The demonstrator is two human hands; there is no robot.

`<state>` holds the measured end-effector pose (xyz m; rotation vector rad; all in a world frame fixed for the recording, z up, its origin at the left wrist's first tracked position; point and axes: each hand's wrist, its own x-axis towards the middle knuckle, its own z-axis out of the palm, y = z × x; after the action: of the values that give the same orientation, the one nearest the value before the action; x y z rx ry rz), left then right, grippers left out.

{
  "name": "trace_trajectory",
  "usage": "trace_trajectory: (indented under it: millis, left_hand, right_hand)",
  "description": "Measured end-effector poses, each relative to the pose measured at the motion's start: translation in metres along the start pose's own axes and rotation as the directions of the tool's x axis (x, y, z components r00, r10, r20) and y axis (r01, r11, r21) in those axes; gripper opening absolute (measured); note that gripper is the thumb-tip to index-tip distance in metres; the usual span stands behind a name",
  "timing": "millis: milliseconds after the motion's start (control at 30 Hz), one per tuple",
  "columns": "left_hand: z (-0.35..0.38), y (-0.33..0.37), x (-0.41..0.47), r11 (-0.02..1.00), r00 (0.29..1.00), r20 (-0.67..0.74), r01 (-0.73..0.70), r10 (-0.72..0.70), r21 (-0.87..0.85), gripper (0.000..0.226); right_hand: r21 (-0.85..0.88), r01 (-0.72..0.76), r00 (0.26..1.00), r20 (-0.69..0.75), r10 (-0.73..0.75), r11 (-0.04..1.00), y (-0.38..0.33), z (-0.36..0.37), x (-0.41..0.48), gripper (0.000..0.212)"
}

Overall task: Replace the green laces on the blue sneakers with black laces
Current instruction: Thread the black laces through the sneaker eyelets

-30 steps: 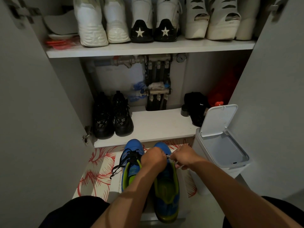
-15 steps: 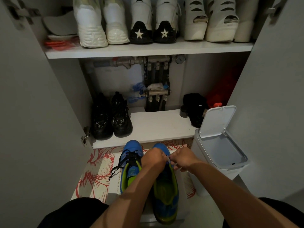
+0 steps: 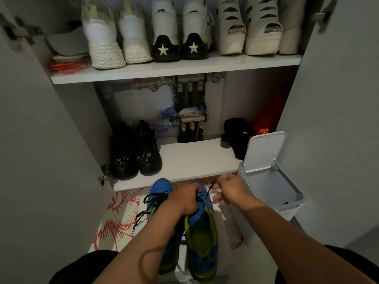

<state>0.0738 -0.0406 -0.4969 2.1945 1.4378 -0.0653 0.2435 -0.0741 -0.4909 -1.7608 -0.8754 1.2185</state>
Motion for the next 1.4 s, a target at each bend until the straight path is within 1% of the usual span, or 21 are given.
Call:
trace_trajectory:
  millis: [67, 100, 200, 300, 400, 467, 533, 600, 667, 700, 767, 833, 900, 1000, 1067, 1133, 1200, 1267, 1300, 1333, 1400]
  left_hand:
    - [-0.007, 0.007, 0.000, 1.000, 0.998, -0.053, -0.025, 0.024, -0.010, 0.050]
    - [-0.012, 0.011, 0.001, 0.999, 0.996, -0.081, -0.048, 0.046, -0.026, 0.044]
    - [-0.022, 0.020, 0.003, 0.976, 0.994, -0.084, -0.090, 0.075, -0.198, 0.011]
    - [-0.029, 0.023, 0.005, 0.954, 0.996, -0.052, -0.091, 0.079, -0.285, 0.017]
    - [-0.035, 0.024, 0.008, 0.931, 0.996, -0.044, -0.089, 0.079, -0.354, 0.027]
    - [-0.042, 0.024, 0.010, 0.906, 0.995, -0.090, -0.085, 0.053, -0.415, 0.028]
    - [-0.050, 0.028, 0.013, 0.843, 0.983, -0.184, -0.107, 0.009, -0.527, 0.029]
    - [-0.060, 0.032, 0.015, 0.754, 0.951, -0.309, -0.180, -0.031, -0.631, 0.028]
    - [-0.067, 0.036, 0.016, 0.647, 0.917, -0.396, -0.276, -0.043, -0.710, 0.028]
    - [-0.070, 0.038, 0.016, 0.604, 0.907, -0.420, -0.316, -0.035, -0.732, 0.028]
    - [-0.074, 0.039, 0.016, 0.574, 0.890, -0.456, -0.374, 0.002, -0.728, 0.029]
    - [-0.076, 0.035, 0.017, 0.604, 0.876, -0.479, -0.411, 0.056, -0.682, 0.031]
    - [-0.077, 0.027, 0.019, 0.689, 0.884, -0.460, -0.384, 0.082, -0.615, 0.033]
    - [-0.074, 0.012, 0.019, 0.787, 0.943, -0.331, -0.227, 0.031, -0.574, 0.043]
    - [-0.072, 0.005, 0.019, 0.853, 0.971, -0.239, -0.126, 0.001, -0.507, 0.045]
    - [-0.069, 0.005, 0.016, 0.906, 0.992, -0.124, -0.077, 0.028, -0.416, 0.031]
    - [-0.064, 0.011, 0.014, 0.916, 0.996, 0.023, -0.070, 0.086, -0.394, 0.014]
    - [-0.058, 0.018, 0.013, 0.913, 0.982, 0.132, -0.069, 0.133, -0.402, 0.010]
    - [-0.056, 0.022, 0.013, 0.915, 0.981, 0.143, -0.064, 0.131, -0.398, 0.010]
    - [-0.055, 0.024, 0.014, 0.918, 0.987, 0.116, -0.061, 0.115, -0.391, 0.016]
    - [-0.057, 0.025, 0.015, 0.913, 0.997, -0.011, -0.069, 0.071, -0.401, 0.025]
  right_hand:
    - [0.034, 0.028, 0.998, 0.061, -0.030, 0.999, -0.009, 0.003, -0.003, 0.013]
    - [0.059, 0.037, 0.995, 0.085, -0.042, 0.998, -0.014, 0.005, -0.004, 0.014]
    - [0.171, 0.069, 0.992, 0.093, -0.086, 0.983, -0.028, 0.004, -0.007, 0.016]
    - [0.295, 0.137, 0.983, 0.077, -0.167, 0.945, -0.044, -0.001, -0.011, 0.018]
    - [0.306, 0.185, 0.973, 0.077, -0.218, 0.934, -0.055, -0.005, -0.011, 0.016]
    - [0.236, 0.183, 0.977, 0.067, -0.203, 0.954, -0.055, -0.006, -0.008, 0.018]
    - [0.110, 0.138, 0.985, 0.088, -0.148, 0.984, -0.049, -0.007, -0.005, 0.020]
    - [-0.065, 0.090, 0.980, 0.185, -0.076, 0.994, -0.042, -0.007, -0.001, 0.025]
    - [-0.246, 0.125, 0.942, 0.332, -0.038, 0.961, -0.035, -0.003, 0.001, 0.023]
    - [-0.294, 0.144, 0.921, 0.389, -0.020, 0.945, -0.033, 0.001, 0.001, 0.019]
    - [-0.328, 0.127, 0.903, 0.429, 0.027, 0.936, -0.031, 0.008, 0.004, 0.021]
    - [-0.306, 0.075, 0.908, 0.415, 0.062, 0.949, -0.033, 0.011, 0.006, 0.024]
    - [-0.277, 0.075, 0.914, 0.404, 0.045, 0.958, -0.037, 0.011, 0.007, 0.025]
    - [-0.241, 0.152, 0.932, 0.357, -0.058, 0.958, -0.048, 0.010, 0.005, 0.027]
    - [-0.179, 0.219, 0.940, 0.301, -0.158, 0.959, -0.057, 0.009, 0.003, 0.027]
    - [-0.059, 0.286, 0.931, 0.252, -0.263, 0.956, -0.069, 0.007, 0.000, 0.024]
    - [0.091, 0.324, 0.921, 0.198, -0.336, 0.942, -0.080, 0.004, -0.002, 0.025]
    - [0.208, 0.341, 0.917, 0.143, -0.373, 0.917, -0.088, 0.000, -0.004, 0.027]
    - [0.239, 0.347, 0.915, 0.124, -0.383, 0.907, -0.091, -0.002, -0.004, 0.026]
    - [0.251, 0.351, 0.916, 0.109, -0.386, 0.902, -0.093, -0.003, -0.005, 0.024]
    - [0.232, 0.338, 0.927, 0.082, -0.365, 0.912, -0.093, -0.005, -0.004, 0.019]
